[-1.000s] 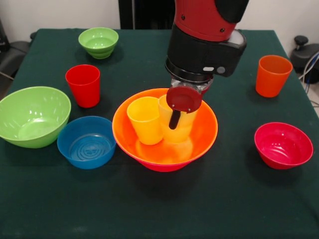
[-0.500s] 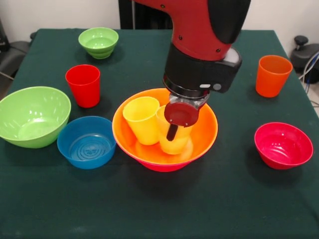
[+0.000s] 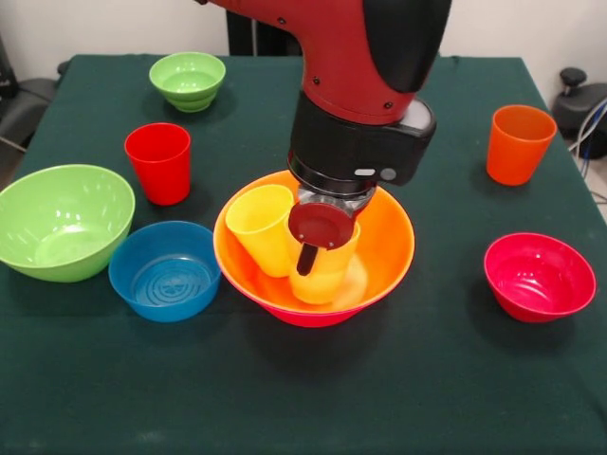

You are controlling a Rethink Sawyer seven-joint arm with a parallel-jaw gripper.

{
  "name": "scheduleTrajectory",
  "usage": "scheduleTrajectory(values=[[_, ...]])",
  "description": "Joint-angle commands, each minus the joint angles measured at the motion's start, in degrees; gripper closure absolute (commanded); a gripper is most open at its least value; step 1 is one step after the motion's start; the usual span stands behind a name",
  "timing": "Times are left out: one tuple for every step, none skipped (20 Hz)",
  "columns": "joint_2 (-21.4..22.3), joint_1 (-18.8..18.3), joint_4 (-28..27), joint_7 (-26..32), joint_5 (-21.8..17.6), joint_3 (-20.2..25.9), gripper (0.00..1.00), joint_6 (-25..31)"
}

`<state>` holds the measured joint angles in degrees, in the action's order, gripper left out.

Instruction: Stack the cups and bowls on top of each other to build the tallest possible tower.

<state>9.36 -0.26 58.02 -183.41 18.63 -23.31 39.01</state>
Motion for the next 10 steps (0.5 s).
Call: scheduleTrajectory(values=[[1.21, -1.34, -0.3, 11.54, -4.87, 7.28, 1.0, 5.48], [1.35, -1.36, -0.14, 11.68, -4.86, 7.41, 1.0, 5.59], [1.38, -1.37, -0.06, 11.66, -4.81, 7.5, 1.0, 5.6], [1.46, -1.43, 0.06, 11.84, -4.85, 7.62, 1.0, 5.55], [1.49, -1.49, 0.08, 12.01, -4.85, 7.74, 1.0, 5.6], [1.52, -1.57, 0.12, 12.2, -4.91, 7.82, 1.0, 5.54], [1.53, -1.69, 0.1, 12.31, -4.89, 7.96, 1.0, 5.57], [1.53, -1.81, 0.07, 12.5, -4.95, 8.08, 1.0, 5.55], [1.47, -1.86, -0.07, 12.51, -4.97, 8.08, 1.0, 5.67], [1.46, -1.89, -0.13, 12.62, -4.99, 8.22, 1.0, 5.65]])
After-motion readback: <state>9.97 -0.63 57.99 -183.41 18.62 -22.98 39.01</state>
